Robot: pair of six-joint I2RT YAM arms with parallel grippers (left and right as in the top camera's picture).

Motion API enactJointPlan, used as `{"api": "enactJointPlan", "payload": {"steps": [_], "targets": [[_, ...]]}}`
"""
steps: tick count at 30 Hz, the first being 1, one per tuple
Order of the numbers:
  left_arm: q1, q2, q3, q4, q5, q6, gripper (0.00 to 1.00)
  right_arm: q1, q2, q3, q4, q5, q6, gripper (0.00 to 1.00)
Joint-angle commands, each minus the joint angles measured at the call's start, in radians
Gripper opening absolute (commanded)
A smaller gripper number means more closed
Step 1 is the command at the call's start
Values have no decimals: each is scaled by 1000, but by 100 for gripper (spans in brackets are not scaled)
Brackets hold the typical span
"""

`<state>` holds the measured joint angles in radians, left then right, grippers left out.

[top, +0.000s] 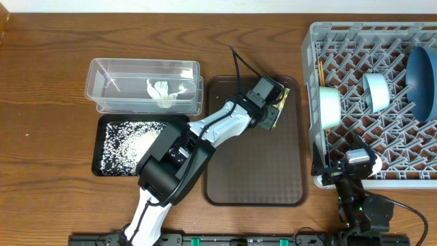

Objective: Sort waste into correct bins and load items into the dishwasher rack
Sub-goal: 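Carry the wrapper to the clear container and release it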

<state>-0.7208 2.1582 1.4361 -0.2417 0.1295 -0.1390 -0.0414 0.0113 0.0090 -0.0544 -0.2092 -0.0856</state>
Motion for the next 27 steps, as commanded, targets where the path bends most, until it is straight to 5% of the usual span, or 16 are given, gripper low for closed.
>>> {"api": "enactJointPlan", "payload": {"steps": [1, 7, 15, 24, 27], "targets": [[5, 12, -21, -53, 9, -28, 6, -11, -5, -3, 0, -5, -5, 99], [42, -149, 5, -152, -35, -51, 6, -11, -5, -3, 0, -4, -6, 99], [175, -428, 5, -342, -346, -51, 6, -11, -5, -3, 0, -5, -6, 99], [422, -414, -7, -409, -362, -54, 7, -11, -5, -3, 0, -5, -6, 99], [460, -410, -7, -416, -359, -54, 17, -11, -5, -3, 0, -5, -6, 99]]}}
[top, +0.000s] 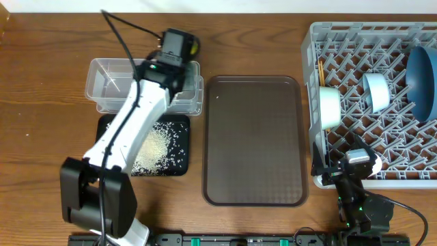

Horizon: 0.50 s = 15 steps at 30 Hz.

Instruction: Sort waste into correct bins and load items into the dishwasher rack

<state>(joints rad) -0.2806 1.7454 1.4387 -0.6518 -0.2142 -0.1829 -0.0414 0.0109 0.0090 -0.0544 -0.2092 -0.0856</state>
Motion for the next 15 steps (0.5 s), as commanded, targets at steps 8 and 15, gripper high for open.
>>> {"api": "enactJointPlan", "payload": {"steps": [8, 15], "targets": [[35, -56, 22, -106, -15, -10, 54, -11, -4, -3, 0, -5, -5, 99], [35, -300, 23, -230, -15, -42, 57, -11, -4, -3, 0, -5, -5, 99]]}}
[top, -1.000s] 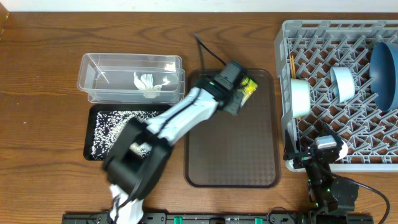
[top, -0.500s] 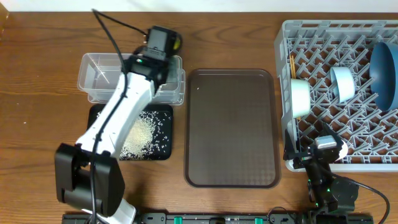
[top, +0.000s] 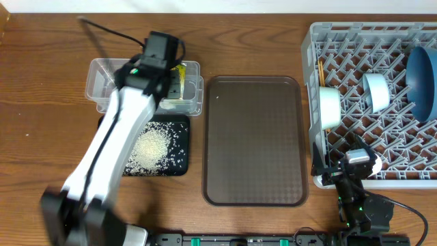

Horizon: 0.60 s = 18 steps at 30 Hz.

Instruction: Sort waste into correct bins and load items into the dishwasher rack

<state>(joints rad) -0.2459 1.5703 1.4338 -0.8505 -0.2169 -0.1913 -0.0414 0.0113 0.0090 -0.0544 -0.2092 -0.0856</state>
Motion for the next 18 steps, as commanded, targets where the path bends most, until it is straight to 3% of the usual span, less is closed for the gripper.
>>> {"api": "enactJointPlan", "payload": {"steps": [1, 6, 18], "targets": [[1, -163, 28, -53, -12, -48, 58, -11, -5, -3, 0, -5, -6, 99], [1, -327, 28, -166, -12, -59, 78, -11, -5, -3, 0, -5, -6, 99], [1, -485, 28, -341, -1, -58, 90, -11, -5, -3, 0, -4, -6, 99]]}}
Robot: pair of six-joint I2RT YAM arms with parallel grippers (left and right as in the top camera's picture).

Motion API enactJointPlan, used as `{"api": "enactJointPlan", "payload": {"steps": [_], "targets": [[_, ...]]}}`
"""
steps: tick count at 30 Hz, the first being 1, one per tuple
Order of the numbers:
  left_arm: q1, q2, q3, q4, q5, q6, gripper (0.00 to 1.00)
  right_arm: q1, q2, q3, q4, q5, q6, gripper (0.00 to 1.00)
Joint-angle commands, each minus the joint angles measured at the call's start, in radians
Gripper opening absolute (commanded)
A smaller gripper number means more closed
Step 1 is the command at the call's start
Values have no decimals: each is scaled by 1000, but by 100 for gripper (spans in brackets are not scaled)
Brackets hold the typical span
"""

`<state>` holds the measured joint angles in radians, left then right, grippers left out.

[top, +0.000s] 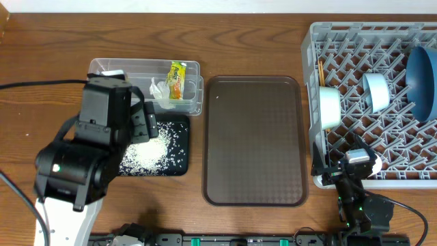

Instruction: Sort waste into correct bins and load items into the dishwasher rack

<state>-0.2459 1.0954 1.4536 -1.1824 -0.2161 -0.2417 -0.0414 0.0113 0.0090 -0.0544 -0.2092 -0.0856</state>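
A yellow wrapper lies inside the clear plastic bin, beside a crumpled white scrap. My left gripper hangs high over the bin's front edge and the black tray of rice. Its fingers look spread and hold nothing. The arm's bulk hides the bin's left half. The brown serving tray holds nothing. My right gripper rests at the front edge of the dishwasher rack; its jaws cannot be made out.
The grey rack at the right holds a white cup, a small pale bowl, a dark blue bowl and orange chopsticks. Bare wooden table lies left of the bin.
The left gripper was down over the clear bin with the yellow wrapper. Now the wrapper lies loose in the bin, and the arm is drawn back to the left and raised.
The left gripper was at the brown tray's far right corner on the yellow wrapper. Then it was over the clear bin's back edge, the tray bare. Then it was low in the bin with the wrapper, which now lies there alone. The right arm stayed still.
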Motion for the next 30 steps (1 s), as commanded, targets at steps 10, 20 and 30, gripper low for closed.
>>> {"api": "enactJointPlan", "payload": {"steps": [10, 20, 30], "targets": [[1, -10, 8, -14, -2, -8, 93, -11, -5, -3, 0, -5, -6, 99], [1, -10, 8, -14, -2, -8, 93, -11, -5, -3, 0, -4, -5, 99], [0, -40, 7, -14, -2, -8, 94, -11, -5, -3, 0, -5, -6, 99]]}}
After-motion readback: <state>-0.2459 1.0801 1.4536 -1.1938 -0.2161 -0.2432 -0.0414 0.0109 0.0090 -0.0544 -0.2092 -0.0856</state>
